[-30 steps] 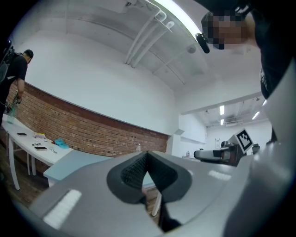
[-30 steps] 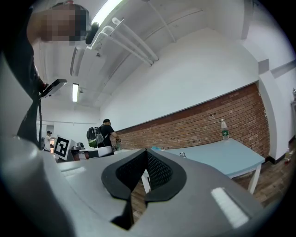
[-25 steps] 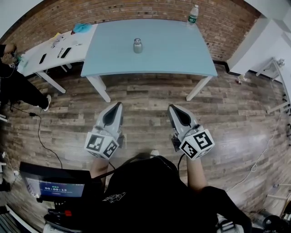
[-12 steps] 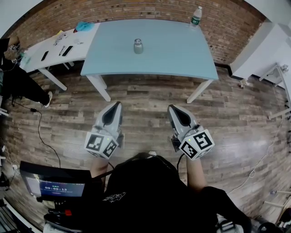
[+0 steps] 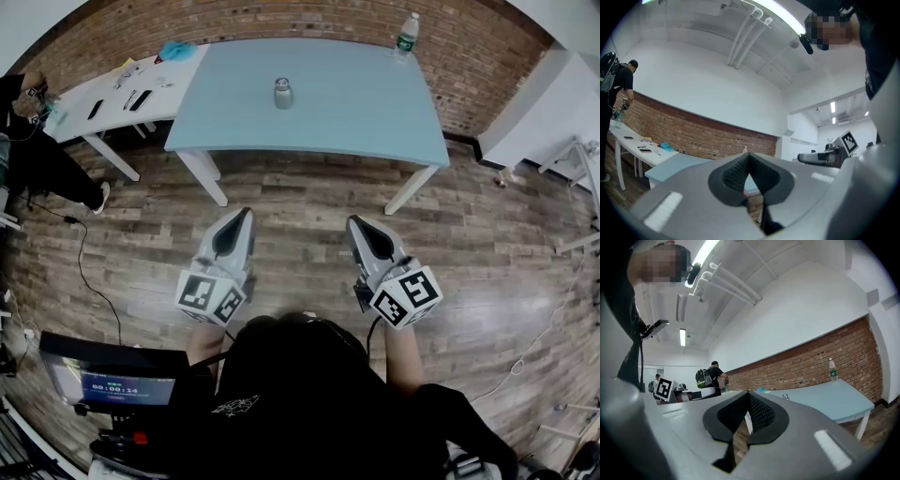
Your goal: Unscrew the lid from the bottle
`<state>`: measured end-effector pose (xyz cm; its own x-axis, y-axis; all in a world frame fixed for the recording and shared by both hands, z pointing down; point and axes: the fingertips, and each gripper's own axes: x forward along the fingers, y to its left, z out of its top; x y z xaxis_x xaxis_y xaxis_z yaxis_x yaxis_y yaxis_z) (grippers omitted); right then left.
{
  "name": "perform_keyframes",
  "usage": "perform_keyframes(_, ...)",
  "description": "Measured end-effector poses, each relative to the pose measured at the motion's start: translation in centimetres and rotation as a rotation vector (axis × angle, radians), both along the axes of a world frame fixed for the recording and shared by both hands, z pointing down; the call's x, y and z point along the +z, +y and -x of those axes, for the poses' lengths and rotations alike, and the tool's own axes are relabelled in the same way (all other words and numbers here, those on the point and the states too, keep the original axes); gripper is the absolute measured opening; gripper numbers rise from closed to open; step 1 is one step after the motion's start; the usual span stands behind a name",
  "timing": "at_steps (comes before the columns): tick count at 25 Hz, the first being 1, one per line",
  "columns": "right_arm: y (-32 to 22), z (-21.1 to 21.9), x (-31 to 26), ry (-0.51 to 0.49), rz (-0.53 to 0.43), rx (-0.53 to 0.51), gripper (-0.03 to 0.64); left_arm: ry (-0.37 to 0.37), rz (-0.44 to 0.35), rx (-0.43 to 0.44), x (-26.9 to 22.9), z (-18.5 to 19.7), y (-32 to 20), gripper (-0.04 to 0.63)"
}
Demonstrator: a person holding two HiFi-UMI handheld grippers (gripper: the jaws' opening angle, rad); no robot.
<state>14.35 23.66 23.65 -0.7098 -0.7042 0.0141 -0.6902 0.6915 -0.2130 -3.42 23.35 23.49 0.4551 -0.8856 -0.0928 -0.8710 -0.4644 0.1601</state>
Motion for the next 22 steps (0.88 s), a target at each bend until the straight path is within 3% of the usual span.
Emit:
perform_keyframes(10,0.0,-2.0,0.6,-0.012,0.000,-0.015,0.002,-0.003,-0.006,-0.007,0.4,-2.1,-0.1,0.000)
perform_keyframes(22,-0.1,-1.7,0.7,-0.012,0.007,-0.032,0.002,-0.003,0.004,-0.022,0.6,-1.8,0.0,0.000)
